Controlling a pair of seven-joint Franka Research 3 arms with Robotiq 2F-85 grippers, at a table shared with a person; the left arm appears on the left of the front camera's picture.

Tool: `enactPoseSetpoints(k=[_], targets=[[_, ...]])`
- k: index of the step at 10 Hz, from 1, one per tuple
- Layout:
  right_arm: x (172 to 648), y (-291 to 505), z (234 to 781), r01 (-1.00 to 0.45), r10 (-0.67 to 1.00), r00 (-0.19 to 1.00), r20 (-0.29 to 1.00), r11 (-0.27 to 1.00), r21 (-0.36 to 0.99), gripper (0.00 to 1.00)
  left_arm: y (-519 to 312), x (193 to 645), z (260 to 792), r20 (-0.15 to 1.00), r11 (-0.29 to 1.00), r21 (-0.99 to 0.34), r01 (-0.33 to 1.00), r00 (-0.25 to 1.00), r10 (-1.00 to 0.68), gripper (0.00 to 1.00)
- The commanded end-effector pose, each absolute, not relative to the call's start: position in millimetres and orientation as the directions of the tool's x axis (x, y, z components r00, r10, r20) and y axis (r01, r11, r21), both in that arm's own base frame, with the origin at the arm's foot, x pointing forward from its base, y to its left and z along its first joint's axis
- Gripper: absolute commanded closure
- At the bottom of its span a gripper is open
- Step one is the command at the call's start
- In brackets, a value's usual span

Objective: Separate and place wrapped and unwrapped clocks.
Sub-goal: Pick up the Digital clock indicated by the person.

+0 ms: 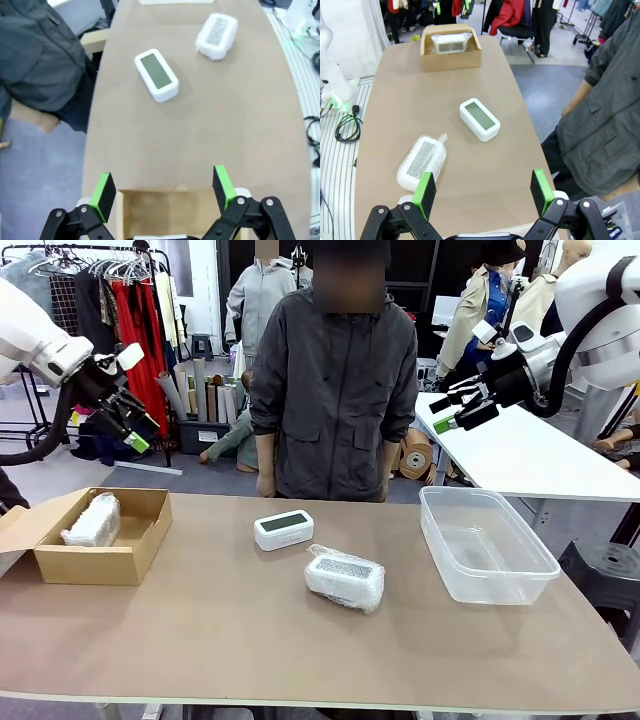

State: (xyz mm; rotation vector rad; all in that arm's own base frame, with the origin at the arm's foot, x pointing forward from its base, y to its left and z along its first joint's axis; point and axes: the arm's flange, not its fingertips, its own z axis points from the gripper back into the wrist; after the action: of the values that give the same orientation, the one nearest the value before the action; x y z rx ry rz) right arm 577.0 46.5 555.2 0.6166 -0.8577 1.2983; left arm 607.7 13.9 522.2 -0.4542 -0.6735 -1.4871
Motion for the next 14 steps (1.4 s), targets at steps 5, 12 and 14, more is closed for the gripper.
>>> enactPoseSetpoints(k=[5,12,14], targets=[[576.6,46.4,557.2,-0.979,0.563,0.044,0.825,0.188,-0.076,0.00,13.5,614.8,538.4,0.816,0.161,-0.010,0.987,0.101,-0.570,0.00],[576.6,46.4,557.2,-0.979,0.563,0.044,0.825,0.188,-0.076,0.00,10.0,606.6,532.3,0.777,0.114,0.087,0.990,0.005,-0.629,0.00],[576.6,46.4,557.2,-0.979,0.563,0.044,0.825,0.188,-0.076,0.00,10.0,606.6,532.3,0.777,0.114,0.087,0.990,0.005,-0.629,0.00]])
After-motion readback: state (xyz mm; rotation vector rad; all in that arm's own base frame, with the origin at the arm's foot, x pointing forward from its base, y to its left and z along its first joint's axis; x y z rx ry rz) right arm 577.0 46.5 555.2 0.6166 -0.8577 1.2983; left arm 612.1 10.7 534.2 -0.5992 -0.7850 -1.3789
